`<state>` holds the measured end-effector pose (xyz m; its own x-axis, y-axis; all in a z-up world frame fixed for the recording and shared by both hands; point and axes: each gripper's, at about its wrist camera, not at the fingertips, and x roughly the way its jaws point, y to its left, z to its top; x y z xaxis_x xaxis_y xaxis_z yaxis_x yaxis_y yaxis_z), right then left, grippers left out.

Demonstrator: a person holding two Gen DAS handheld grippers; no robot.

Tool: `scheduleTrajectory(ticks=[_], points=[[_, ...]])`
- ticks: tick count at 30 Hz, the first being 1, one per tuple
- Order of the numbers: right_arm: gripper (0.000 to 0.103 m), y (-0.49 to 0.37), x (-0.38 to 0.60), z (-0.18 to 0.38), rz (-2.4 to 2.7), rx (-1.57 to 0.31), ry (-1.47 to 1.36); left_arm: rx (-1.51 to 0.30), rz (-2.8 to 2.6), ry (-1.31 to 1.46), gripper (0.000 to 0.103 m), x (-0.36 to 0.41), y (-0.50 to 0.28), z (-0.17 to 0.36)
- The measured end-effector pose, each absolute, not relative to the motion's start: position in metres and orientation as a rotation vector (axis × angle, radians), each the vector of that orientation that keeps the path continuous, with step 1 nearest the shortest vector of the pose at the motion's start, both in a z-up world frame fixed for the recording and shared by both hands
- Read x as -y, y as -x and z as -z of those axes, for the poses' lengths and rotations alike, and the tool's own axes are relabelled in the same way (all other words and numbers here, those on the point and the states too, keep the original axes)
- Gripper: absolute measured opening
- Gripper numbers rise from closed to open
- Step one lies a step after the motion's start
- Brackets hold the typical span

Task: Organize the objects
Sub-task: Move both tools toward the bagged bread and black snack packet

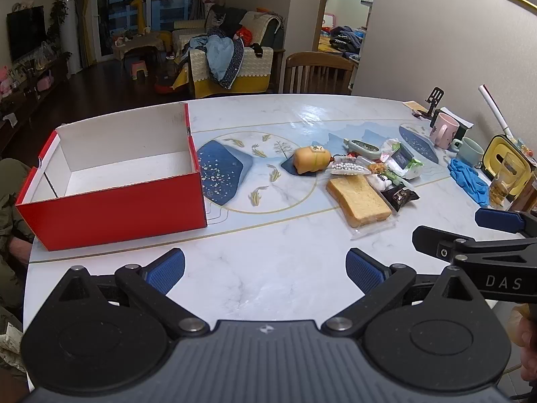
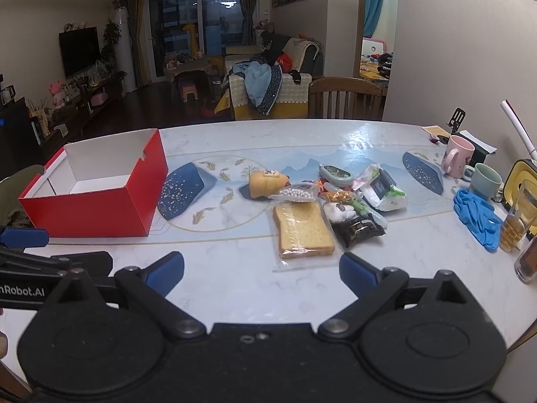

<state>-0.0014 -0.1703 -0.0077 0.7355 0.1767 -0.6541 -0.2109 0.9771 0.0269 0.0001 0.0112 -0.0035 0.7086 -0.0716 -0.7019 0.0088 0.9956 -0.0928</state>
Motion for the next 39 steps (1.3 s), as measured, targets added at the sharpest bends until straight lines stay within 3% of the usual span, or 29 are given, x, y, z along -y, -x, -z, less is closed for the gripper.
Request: scheduleTrajectory(ticks=[14,39], points=[[0.098,-0.012,0.187,0.009,-0.204,-0.711,0.067,-0.784,0.079,0.072,0.103,0.008,-0.018,0.006],[0.098,-0.156,0.293,0.074,-0.159,-0.845,0.091,-0.961,0.118,0.053,0.103,0.110,-0.166,0.066]])
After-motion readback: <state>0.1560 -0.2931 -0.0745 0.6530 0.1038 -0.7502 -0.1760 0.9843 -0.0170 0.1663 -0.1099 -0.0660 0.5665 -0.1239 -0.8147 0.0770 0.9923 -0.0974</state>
